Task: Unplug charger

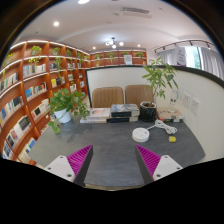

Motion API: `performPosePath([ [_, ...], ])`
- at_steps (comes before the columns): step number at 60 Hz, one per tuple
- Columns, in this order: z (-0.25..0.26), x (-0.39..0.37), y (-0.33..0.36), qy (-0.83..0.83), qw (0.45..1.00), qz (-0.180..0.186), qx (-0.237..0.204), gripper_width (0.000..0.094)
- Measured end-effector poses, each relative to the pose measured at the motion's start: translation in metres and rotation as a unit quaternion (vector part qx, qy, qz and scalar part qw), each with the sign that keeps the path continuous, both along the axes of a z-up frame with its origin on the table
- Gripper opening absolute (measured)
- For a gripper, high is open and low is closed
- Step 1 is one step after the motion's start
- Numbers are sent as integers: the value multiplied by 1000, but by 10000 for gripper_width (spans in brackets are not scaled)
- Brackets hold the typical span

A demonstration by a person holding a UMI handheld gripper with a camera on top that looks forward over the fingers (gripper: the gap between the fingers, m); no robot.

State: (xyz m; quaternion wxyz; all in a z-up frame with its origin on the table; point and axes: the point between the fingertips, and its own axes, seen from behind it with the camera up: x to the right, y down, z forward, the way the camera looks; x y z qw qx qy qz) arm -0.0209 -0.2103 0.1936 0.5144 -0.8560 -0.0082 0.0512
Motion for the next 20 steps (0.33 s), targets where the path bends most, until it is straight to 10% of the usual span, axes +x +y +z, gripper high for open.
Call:
performPosePath([
  [20,-3,-4,-6,-7,1000,-3,2,845],
])
